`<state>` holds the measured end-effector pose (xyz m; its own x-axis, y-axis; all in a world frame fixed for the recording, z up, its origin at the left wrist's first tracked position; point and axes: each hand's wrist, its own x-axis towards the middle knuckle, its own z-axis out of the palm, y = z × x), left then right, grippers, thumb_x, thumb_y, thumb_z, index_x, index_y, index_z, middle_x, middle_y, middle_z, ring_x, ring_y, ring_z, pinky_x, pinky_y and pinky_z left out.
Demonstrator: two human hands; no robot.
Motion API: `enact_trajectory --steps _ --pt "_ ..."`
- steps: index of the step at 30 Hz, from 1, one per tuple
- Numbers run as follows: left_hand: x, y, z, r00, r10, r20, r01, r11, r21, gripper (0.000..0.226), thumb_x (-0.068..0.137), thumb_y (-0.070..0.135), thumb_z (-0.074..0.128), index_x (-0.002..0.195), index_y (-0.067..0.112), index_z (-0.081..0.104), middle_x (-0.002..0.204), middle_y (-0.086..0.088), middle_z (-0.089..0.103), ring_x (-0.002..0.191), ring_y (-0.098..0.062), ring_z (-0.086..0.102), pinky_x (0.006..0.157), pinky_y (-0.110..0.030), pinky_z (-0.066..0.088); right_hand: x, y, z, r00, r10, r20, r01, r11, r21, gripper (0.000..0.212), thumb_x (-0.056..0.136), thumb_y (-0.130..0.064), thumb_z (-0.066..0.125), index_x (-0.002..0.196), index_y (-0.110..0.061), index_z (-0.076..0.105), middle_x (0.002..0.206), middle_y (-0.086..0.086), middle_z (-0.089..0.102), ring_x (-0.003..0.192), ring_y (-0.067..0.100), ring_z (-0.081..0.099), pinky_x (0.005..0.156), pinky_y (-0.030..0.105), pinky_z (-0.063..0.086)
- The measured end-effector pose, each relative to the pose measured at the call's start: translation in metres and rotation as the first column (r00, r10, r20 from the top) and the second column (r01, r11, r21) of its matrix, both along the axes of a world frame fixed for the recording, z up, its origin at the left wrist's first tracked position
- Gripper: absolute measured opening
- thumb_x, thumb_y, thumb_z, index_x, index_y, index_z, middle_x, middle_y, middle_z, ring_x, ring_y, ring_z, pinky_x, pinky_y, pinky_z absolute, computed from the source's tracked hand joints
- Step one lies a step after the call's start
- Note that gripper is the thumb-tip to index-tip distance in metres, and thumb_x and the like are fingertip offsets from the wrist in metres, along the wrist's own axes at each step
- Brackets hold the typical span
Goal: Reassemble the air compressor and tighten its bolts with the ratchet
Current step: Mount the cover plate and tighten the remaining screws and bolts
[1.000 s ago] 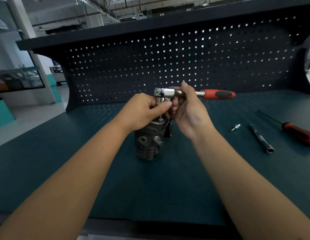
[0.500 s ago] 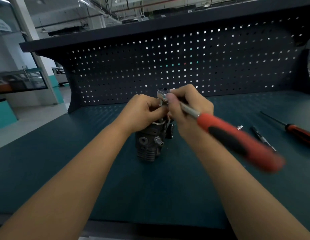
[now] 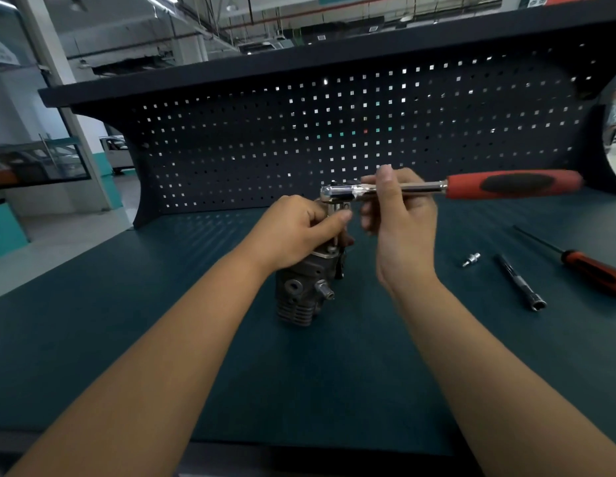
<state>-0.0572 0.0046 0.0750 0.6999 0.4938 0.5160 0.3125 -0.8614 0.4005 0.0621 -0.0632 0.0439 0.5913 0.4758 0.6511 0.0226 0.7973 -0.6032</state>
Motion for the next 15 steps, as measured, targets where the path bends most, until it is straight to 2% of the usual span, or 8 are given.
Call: enact_trajectory --steps 1,3,4,5,7,11,15 --pt "-0.001 0.000 0.000 1.000 -0.009 -0.004 0.009 1.000 -0.001 0.045 0.091 0.040 0.053 0.068 0.007 0.072 0.055 -0.001 0.065 0.051 -0.023 0.054 0.052 -0.033 0.042 -0.002 -0.002 -0.001 0.988 -0.129 0.090 0.124 0.991 0.057 0.028 0.095 -0.025 0.054 0.071 -0.011 0.053 0.050 -0.012 0.052 0.044 -0.001 0.049 0.044 0.012 0.038" --pt "-0.004 0.002 0.001 0.999 -0.032 0.019 0.032 0.999 -0.002 0.030 0.091 0.035 0.057 0.070 0.021 0.073 0.055 0.019 0.064 0.052 0.000 0.057 0.051 -0.017 0.041 -0.007 -0.005 -0.002 0.927 -0.303 0.221 0.275 0.950 0.149 0.028 0.092 -0.023 0.054 0.066 -0.020 0.044 0.050 -0.018 0.052 0.045 -0.005 0.049 0.049 0.005 0.035" --pt "-0.006 0.003 0.002 0.999 -0.036 0.031 0.036 0.999 -0.006 0.026 0.091 0.032 0.058 0.070 0.026 0.071 0.054 0.023 0.063 0.052 0.007 0.056 0.051 -0.011 0.037 -0.009 -0.006 -0.003 0.895 -0.357 0.266 0.319 0.931 0.176 0.029 0.091 -0.022 0.054 0.065 -0.025 0.041 0.052 -0.021 0.052 0.048 -0.007 0.051 0.050 0.003 0.034" --pt "-0.007 0.005 0.002 0.999 -0.033 0.043 0.034 0.999 -0.020 0.025 0.091 0.032 0.058 0.072 0.026 0.072 0.056 0.020 0.065 0.054 0.008 0.057 0.053 -0.011 0.038 -0.011 -0.007 -0.004 0.876 -0.386 0.290 0.343 0.920 0.188 0.029 0.091 -0.022 0.053 0.066 -0.029 0.039 0.052 -0.022 0.052 0.049 -0.008 0.052 0.051 0.003 0.034" --pt "-0.008 0.009 0.002 0.997 -0.028 0.066 0.031 0.999 -0.042 0.028 0.090 0.037 0.057 0.077 0.021 0.075 0.067 0.010 0.071 0.062 0.001 0.062 0.060 -0.020 0.045 -0.011 -0.007 -0.005 0.868 -0.397 0.298 0.354 0.916 0.188 0.029 0.091 -0.023 0.052 0.065 -0.029 0.039 0.051 -0.018 0.051 0.049 -0.004 0.053 0.050 0.006 0.035" --pt "-0.005 0.009 0.000 0.994 -0.079 0.076 0.083 0.995 -0.053 0.045 0.081 0.053 0.049 0.077 0.017 0.076 0.073 0.020 0.071 0.069 0.008 0.063 0.064 -0.009 0.044 -0.008 -0.006 -0.003 0.915 -0.348 0.203 0.338 0.937 0.086 0.033 0.092 -0.030 0.053 0.063 -0.024 0.040 0.051 0.002 0.048 0.046 0.012 0.046 0.047 0.024 0.038" --pt "-0.005 0.011 -0.001 0.981 -0.134 0.142 0.159 0.970 -0.185 0.053 0.084 0.056 0.036 0.072 0.022 0.074 0.078 0.015 0.073 0.076 0.001 0.069 0.073 -0.011 0.047 -0.003 -0.006 0.000 0.965 -0.252 0.078 0.248 0.967 0.052 0.032 0.096 -0.021 0.053 0.065 -0.016 0.043 0.047 -0.007 0.051 0.039 0.004 0.047 0.043 0.018 0.038"
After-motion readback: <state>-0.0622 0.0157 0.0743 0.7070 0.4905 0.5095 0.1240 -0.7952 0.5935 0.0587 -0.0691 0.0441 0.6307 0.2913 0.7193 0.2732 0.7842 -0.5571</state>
